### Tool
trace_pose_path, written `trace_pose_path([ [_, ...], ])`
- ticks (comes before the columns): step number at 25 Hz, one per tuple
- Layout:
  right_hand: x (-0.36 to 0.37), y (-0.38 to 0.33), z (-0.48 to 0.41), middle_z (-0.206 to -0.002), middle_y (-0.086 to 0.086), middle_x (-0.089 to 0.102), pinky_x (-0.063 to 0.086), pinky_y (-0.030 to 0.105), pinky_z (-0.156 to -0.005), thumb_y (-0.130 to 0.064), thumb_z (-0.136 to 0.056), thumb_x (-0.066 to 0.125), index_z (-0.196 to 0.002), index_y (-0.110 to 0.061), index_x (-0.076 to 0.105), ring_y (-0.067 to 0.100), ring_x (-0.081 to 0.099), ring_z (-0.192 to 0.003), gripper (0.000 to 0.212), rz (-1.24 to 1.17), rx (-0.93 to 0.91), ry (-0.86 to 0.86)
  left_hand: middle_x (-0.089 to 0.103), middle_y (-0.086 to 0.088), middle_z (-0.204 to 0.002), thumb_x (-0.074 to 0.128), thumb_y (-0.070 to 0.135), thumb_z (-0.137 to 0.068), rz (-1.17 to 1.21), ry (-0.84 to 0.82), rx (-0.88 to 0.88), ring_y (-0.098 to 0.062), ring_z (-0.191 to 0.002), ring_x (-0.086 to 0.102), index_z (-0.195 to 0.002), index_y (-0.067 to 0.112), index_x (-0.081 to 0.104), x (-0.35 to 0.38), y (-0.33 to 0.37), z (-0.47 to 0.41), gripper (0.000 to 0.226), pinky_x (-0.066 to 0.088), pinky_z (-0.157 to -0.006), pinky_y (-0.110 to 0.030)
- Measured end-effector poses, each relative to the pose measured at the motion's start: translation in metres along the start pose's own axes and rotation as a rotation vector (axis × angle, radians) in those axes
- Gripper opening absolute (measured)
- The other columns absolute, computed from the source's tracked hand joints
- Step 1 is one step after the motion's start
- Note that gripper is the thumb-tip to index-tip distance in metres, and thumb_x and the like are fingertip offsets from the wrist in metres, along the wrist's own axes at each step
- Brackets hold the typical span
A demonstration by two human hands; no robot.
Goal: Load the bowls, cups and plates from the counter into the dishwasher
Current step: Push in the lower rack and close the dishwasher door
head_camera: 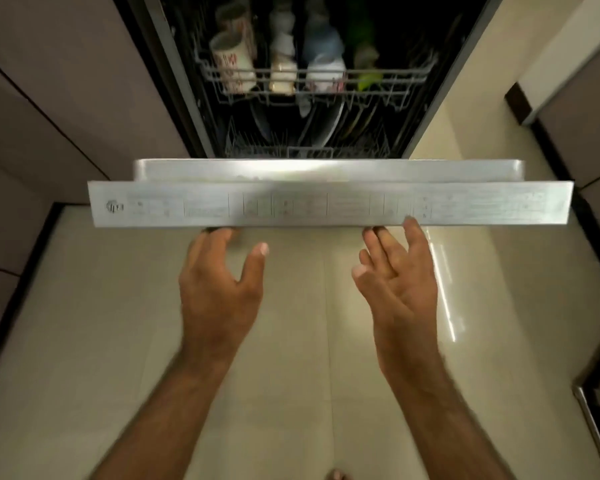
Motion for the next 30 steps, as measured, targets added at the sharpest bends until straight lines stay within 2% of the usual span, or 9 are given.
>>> trace_pose_path([
  [5,0.023,-0.063,-0.080,-0.147,-0.002,0.054,0.049,0.034,-0.107,-0.037,-0.091,0.073,-0.152,-0.020,0.038,0.000,0.053,-0.130,0.073,0.673,-0.329,0.006,0.067,-0.009,-0.089,0.068,0.056,-0.090,-0.450,0.124,0.289,-0.031,-0.076,0.063,-0.094,0.010,0.067,-0.016,0.054,-0.095,0.047,0.048,-0.061,-0.038],
  [10,0.044,-0.109,-0.152,-0.118,0.003,0.068,0.057,0.034,-0.085,-0.043,-0.095,0.066,-0.144,-0.016,0.047,0.010,0.067,-0.099,0.059,1.005,-0.581,0.082,0.060,-0.007,-0.080,0.054,0.068,-0.094,-0.578,0.200,0.391,-0.024,-0.075,0.052,-0.081,0.010,0.063,-0.013,0.100,-0.171,0.060,0.040,-0.058,-0.036],
  [12,0.052,-0.125,-0.181,-0.106,0.002,0.070,0.055,0.035,-0.078,-0.047,-0.094,0.065,-0.140,-0.021,0.051,0.016,0.066,-0.091,0.054,1.147,-0.629,0.131,0.059,-0.011,-0.095,0.060,0.063,-0.093,-0.575,0.225,0.450,-0.032,-0.090,0.055,-0.089,0.009,0.060,-0.009,0.118,-0.196,0.054,0.046,-0.065,-0.043],
  [14,0.056,-0.147,-0.211,-0.106,0.002,0.066,0.045,0.032,-0.079,-0.048,-0.093,0.065,-0.137,-0.024,0.053,0.020,0.059,-0.098,0.052,1.294,-0.672,0.197,0.056,-0.016,-0.118,0.066,0.056,-0.091,-0.582,0.199,0.511,-0.036,-0.112,0.053,-0.111,0.010,0.060,0.000,0.132,-0.225,0.051,0.049,-0.087,-0.052],
  [16,0.060,-0.167,-0.245,-0.121,0.005,0.057,0.042,0.035,-0.087,-0.047,-0.088,0.069,-0.139,-0.024,0.050,0.025,0.050,-0.112,0.059,1.381,-0.711,0.217,0.046,-0.018,-0.145,0.069,0.050,-0.091,-0.578,0.139,0.579,-0.037,-0.140,0.040,-0.138,0.014,0.051,0.009,0.143,-0.255,0.062,0.036,-0.113,-0.057],
  [18,0.074,-0.182,-0.281,-0.140,0.008,0.046,0.040,0.042,-0.107,-0.047,-0.084,0.072,-0.146,-0.023,0.039,0.029,0.041,-0.130,0.074,1.422,-0.750,0.115,0.028,-0.018,-0.164,0.065,0.050,-0.093,-0.602,0.061,0.637,-0.037,-0.155,0.018,-0.156,0.018,0.034,0.021,0.151,-0.285,0.077,0.016,-0.125,-0.058],
  [20,0.089,-0.181,-0.313,-0.160,0.010,0.028,0.022,0.051,-0.122,-0.051,-0.085,0.068,-0.155,-0.021,0.024,0.033,0.022,-0.149,0.088,1.486,-0.728,-0.039,0.012,-0.018,-0.170,0.054,0.064,-0.094,-0.653,-0.023,0.640,-0.037,-0.158,0.006,-0.163,0.018,0.018,0.032,0.154,-0.313,0.091,0.007,-0.127,-0.057],
  [23,0.100,-0.172,-0.341,-0.168,0.011,0.010,0.009,0.054,-0.124,-0.062,-0.086,0.059,-0.159,-0.017,0.015,0.033,0.004,-0.155,0.096,1.562,-0.670,-0.094,0.007,-0.019,-0.171,0.037,0.082,-0.090,-0.704,-0.093,0.636,-0.038,-0.158,0.003,-0.164,0.015,0.007,0.048,0.156,-0.345,0.104,0.004,-0.127,-0.058],
  [30,0.100,-0.175,-0.341,-0.159,0.006,0.034,0.019,0.052,-0.122,-0.067,-0.090,0.050,-0.155,-0.016,0.028,0.026,0.027,-0.149,0.085,1.488,-0.798,0.149,0.036,-0.015,-0.157,0.035,0.082,-0.091,-0.660,0.057,0.671,-0.037,-0.149,0.029,-0.156,0.013,0.029,0.059,0.161,-0.354,0.095,0.012,-0.125,-0.057],
])
Point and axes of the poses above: each hand's wrist, its own z-axis away from the middle knuckle, its own x-axis out of the palm, y = z × x, the point moved 8 cm from there along -z, towards the middle knuckle
